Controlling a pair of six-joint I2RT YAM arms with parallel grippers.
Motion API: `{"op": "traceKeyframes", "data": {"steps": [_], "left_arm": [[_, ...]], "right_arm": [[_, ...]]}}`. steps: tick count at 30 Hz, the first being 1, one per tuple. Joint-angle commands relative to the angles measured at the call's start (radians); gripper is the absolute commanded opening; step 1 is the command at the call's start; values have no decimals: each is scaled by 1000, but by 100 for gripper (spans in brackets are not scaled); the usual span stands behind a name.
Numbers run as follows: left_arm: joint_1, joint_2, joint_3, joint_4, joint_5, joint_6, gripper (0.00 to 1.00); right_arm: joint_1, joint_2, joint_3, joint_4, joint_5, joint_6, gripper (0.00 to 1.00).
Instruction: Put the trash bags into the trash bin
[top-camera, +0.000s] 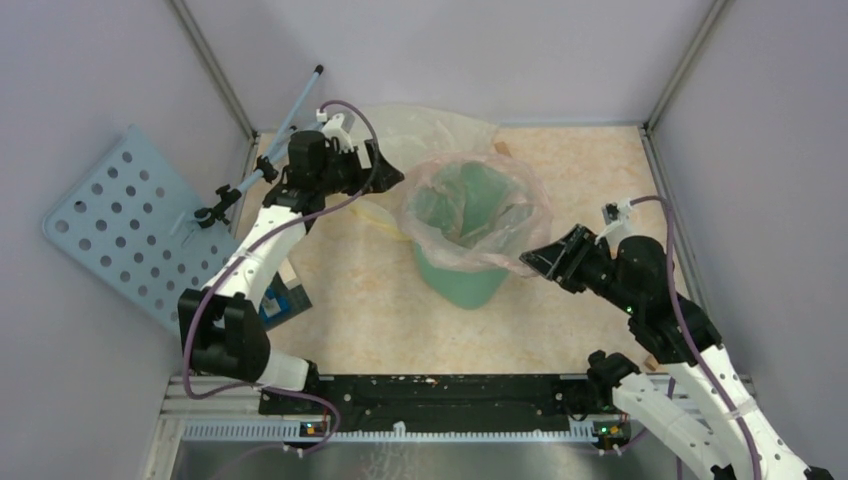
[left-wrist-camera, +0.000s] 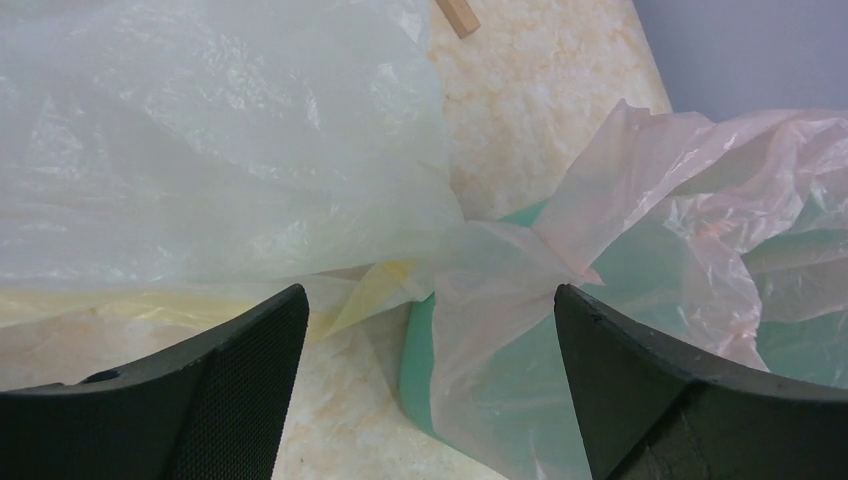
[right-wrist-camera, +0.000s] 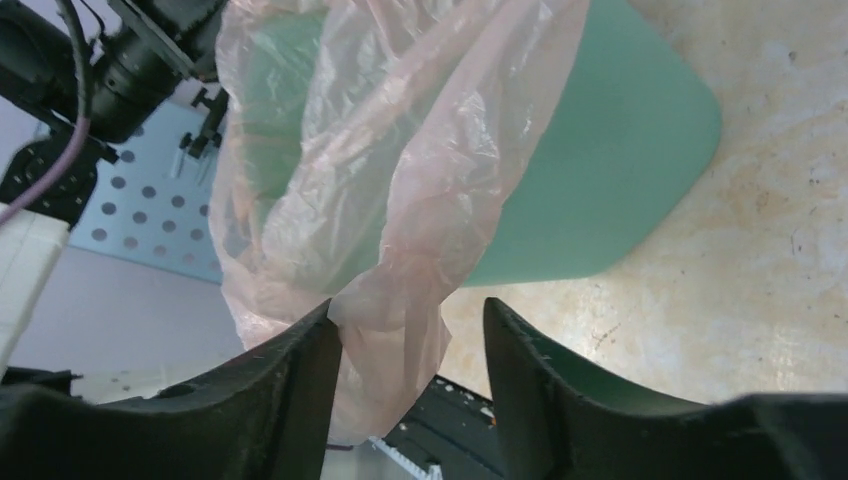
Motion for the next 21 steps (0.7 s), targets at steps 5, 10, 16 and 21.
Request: {"op": "traceKeyframes", "data": {"steps": [5,10,16,21], "left_arm": [[10,94,51,143,162,-41,90],[10,134,34,177,207,-58,84],[10,157,-1,178,230,-66,78],[10,159,-54,209,227,-62,75]], "right_arm": [[-8,-47,-109,36,-19,-10,23],[-8,-46,-167,21,37,-50,6],[-8,-36,-305,91,73,-63,4],[-9,-24,-399,180,69,-45,7]]}}
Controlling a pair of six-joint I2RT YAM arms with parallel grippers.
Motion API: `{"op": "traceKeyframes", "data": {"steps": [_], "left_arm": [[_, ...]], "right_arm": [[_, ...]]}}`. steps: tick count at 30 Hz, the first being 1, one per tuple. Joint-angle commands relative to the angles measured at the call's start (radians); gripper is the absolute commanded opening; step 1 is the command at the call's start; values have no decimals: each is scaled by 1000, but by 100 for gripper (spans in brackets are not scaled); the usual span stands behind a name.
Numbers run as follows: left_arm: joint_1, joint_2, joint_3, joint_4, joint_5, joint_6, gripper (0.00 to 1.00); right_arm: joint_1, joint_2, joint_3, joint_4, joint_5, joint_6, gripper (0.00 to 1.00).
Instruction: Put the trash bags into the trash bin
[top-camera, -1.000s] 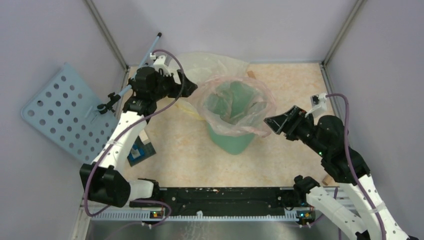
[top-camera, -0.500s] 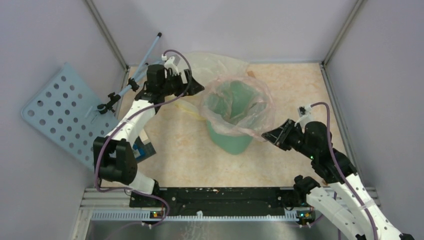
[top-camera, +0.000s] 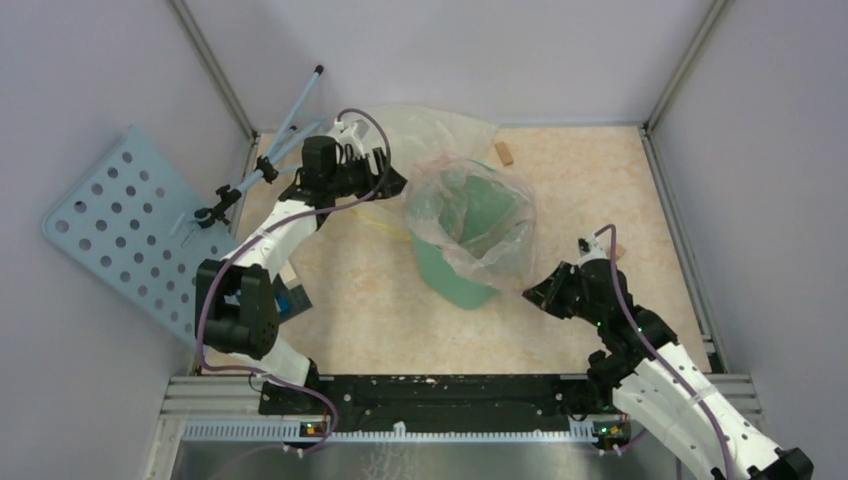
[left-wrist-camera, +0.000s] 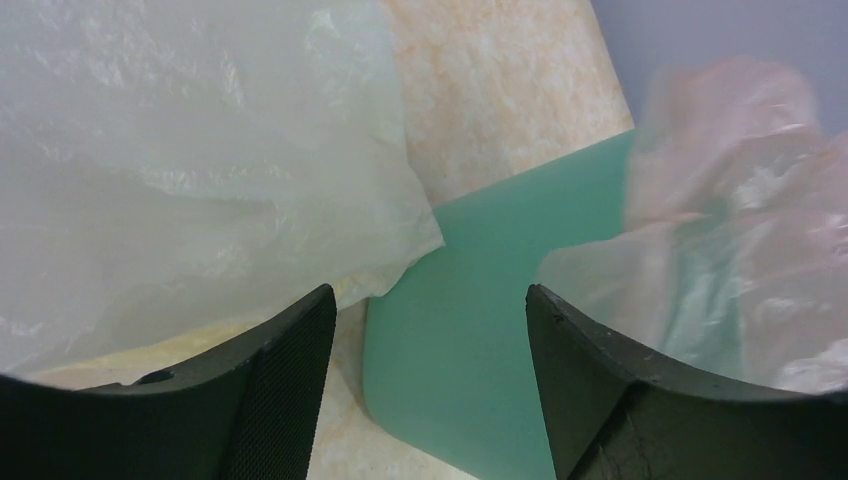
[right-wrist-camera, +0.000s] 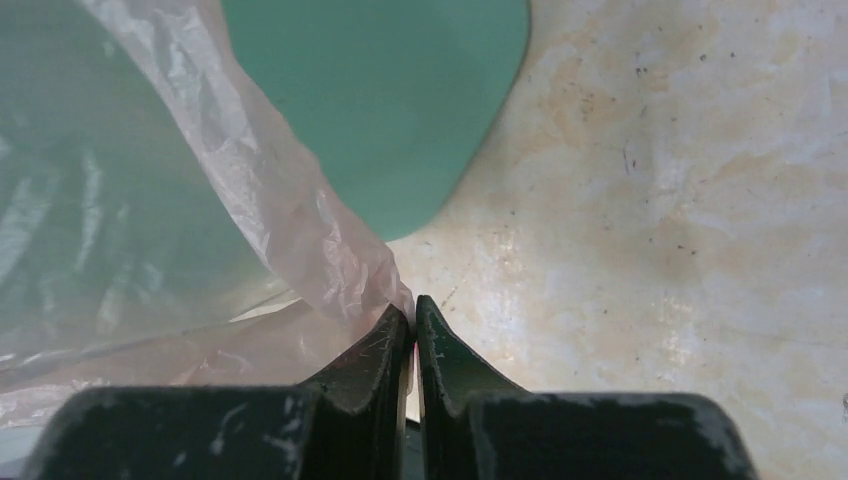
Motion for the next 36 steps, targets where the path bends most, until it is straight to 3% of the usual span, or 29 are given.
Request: {"op": "traceKeyframes", "data": {"steps": [1,4,7,9,12,16,20,27,32,36], "left_arm": [[5,6,-47,76,26,-3,74],[5,11,-55,75,30,4,73],[5,6,-47,61,15,19,73],[10,-10,-38,53,-4,26,74],[30,-51,-32,31,-31,16,73],[76,-126,-30,-55,-172,-28,68],[110,-248,-84,-19,-228,-42,70],[111,-418,-192,299,-26,-10,90],[98,-339,-96,241,90,35,95],[44,-316,-75,219,13,58,94]], "right_arm": [[-8,14,-47,117,17,-2,8],[-8,34,-49,143,7,-24,14],[-8,41,-18,148,-16,-75,41],[-8,36,13,121,-8,-105,48],[-8,6,68,76,26,-138,49],[-8,-37,105,47,44,-170,49],[-8,-49,113,49,27,-177,48],[-8,-17,101,84,-22,-180,47],[-8,-16,89,96,-23,-170,56],[-8,-30,77,91,5,-145,59]]}}
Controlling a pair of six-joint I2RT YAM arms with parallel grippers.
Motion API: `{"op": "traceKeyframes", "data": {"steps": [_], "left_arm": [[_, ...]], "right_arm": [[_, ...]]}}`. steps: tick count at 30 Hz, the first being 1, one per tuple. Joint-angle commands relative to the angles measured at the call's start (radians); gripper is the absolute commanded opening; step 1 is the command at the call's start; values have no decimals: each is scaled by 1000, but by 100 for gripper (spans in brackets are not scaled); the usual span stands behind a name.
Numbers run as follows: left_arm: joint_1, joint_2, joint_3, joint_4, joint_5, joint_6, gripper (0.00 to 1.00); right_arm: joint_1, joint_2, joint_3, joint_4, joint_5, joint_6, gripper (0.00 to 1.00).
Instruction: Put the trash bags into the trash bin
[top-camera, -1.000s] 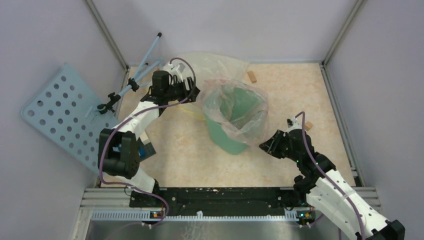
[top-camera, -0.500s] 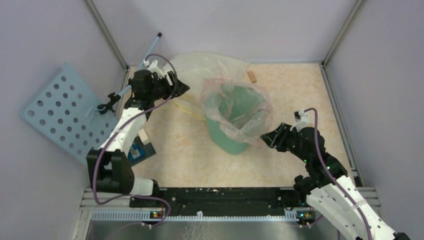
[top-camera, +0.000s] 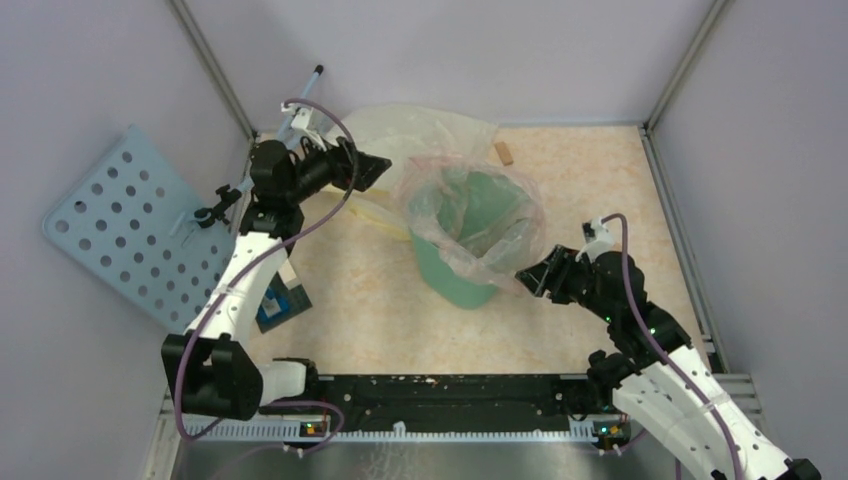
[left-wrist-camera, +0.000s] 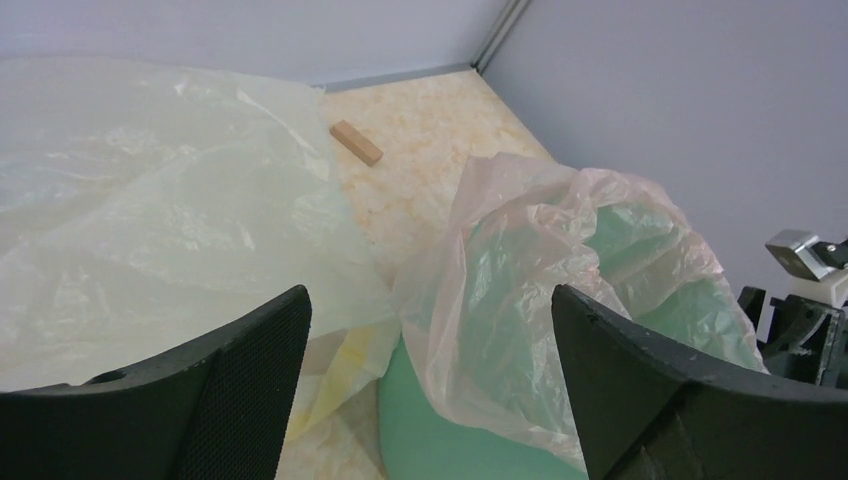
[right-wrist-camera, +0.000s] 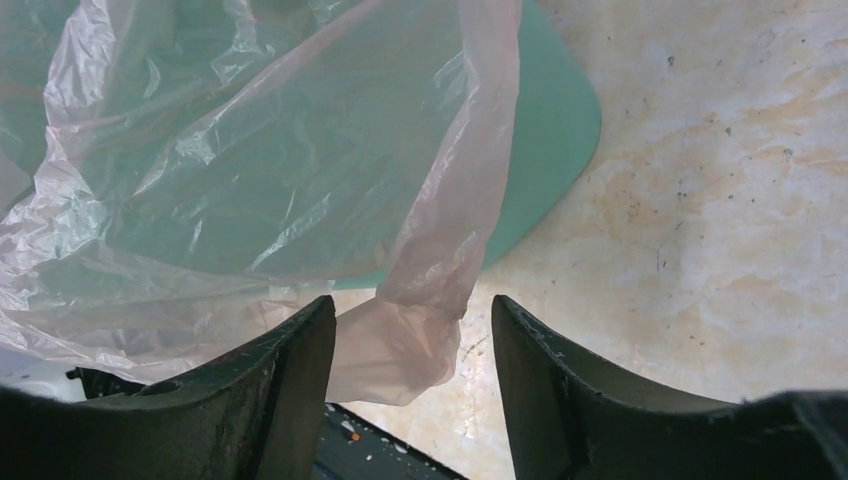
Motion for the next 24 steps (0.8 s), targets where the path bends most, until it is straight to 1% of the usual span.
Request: {"op": "traceKeyframes", "data": {"steps": [1,3,7,10,12,16,21,24], "left_arm": [[-68,29,46,2,-31,61,94],[-85,61,70,-20,-43,81,95],[-96,123,112,-49,-12,87,93],[-103,153,121,-46,-7,79,89],[-103,174,130,-63,-33,78,86],[-102,201,134,-67,-84,67,86],[-102,245,131,0,3,19,84],[-102,259,124,22,28,7,83]], "right_arm": [[-8,-19,-5,31,19,19,59],[-8,-30,-10,33,18,21,59],[-8,-36,-14,25,17,21,59],[-8,-32,-29,31,21,32,59],[-8,-32,-42,44,21,42,60],[-8,-31,-67,71,15,55,60],[-8,-20,-74,84,9,56,60],[-8,-17,-77,87,5,53,60]]}}
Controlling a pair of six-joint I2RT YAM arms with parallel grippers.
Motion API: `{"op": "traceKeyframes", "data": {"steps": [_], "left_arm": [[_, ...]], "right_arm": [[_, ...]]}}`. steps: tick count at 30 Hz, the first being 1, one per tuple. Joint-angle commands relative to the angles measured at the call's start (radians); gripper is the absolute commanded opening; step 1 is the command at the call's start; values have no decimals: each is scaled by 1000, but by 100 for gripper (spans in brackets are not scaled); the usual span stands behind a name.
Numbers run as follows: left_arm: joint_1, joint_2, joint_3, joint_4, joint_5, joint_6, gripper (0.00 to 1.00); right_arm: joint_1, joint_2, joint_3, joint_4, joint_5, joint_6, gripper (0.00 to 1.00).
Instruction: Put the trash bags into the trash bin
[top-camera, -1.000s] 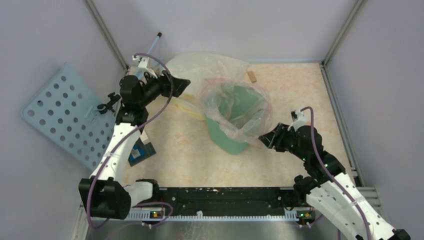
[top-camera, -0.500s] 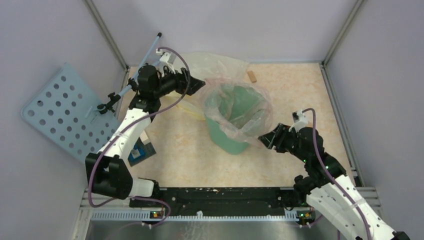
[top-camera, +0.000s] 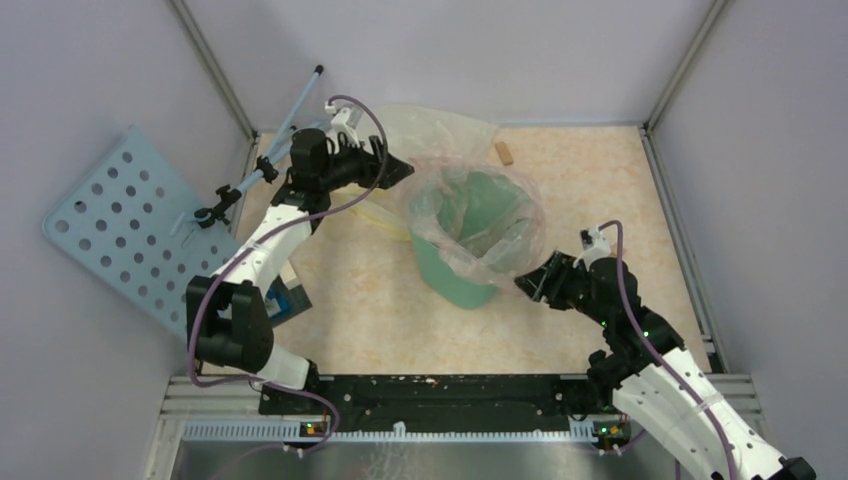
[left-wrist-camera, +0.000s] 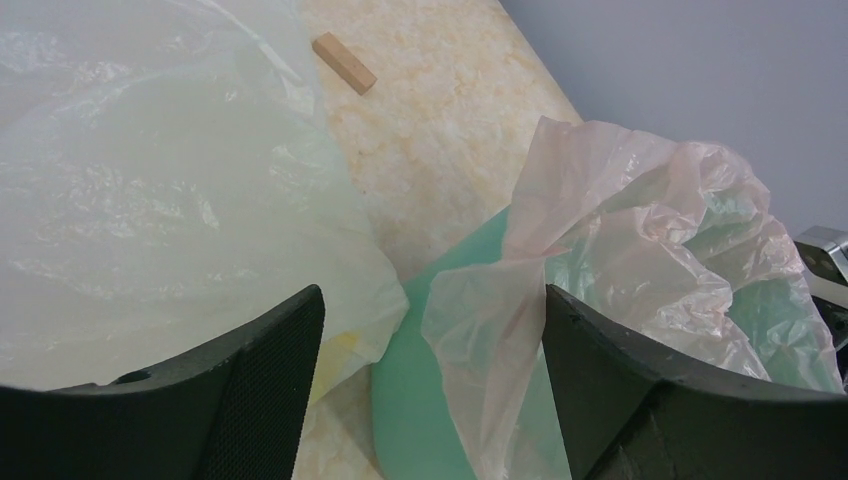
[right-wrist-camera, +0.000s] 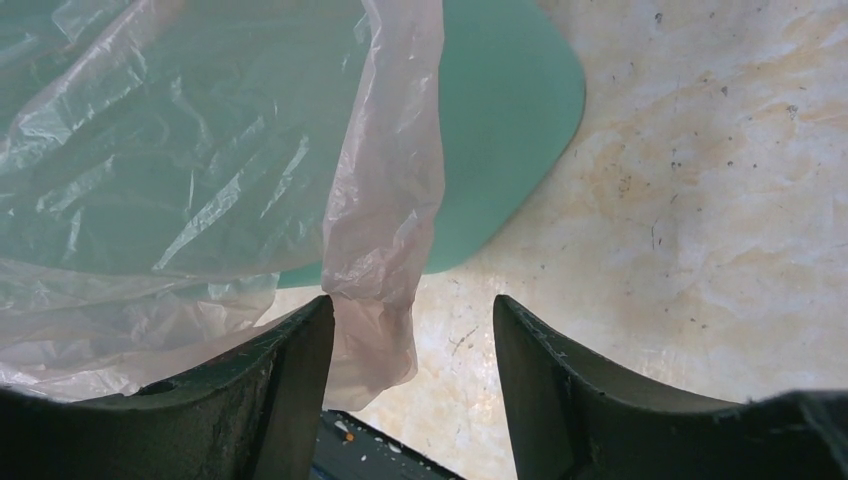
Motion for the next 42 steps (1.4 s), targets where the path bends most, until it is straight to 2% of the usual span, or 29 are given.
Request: {"op": "traceKeyframes", "data": {"steps": [1,6,8,10,11,12,14,17,20,25,29,35,42], "left_arm": [[-3,21,25,85,57,-34,83],[-4,66,27,90,106,-57,72],[-3,79,23,100,113,-62,64],[-2,86,19,89,82,-50,44],[0,86,16,75,56,-40,31],[3,85,10,61,30,-32,24],[15,79,-4,44,8,-25,14],[34,65,-45,46,17,-24,12],[40,43,-97,66,20,-25,11],[43,55,-153,102,31,-35,8],[43,105,-145,90,92,-44,8],[42,127,-166,111,102,-51,8],[43,116,-171,109,95,-45,12]], "right_arm": [[-8,4,0,62,-2,5,60],[-8,5,-14,83,-2,9,58],[-8,8,-21,96,-10,15,57],[-8,14,-27,112,-23,20,55],[-8,22,-29,119,-31,24,54],[-8,25,-30,128,-41,25,54],[-8,36,-34,158,-84,18,54],[-8,61,-33,170,-130,-1,52],[-8,94,-34,173,-164,-23,47],[-8,135,-38,192,-213,-34,49],[-8,131,-42,191,-192,-48,50],[-7,139,-91,207,-185,-65,45],[-8,147,-115,172,-59,-63,40]]}}
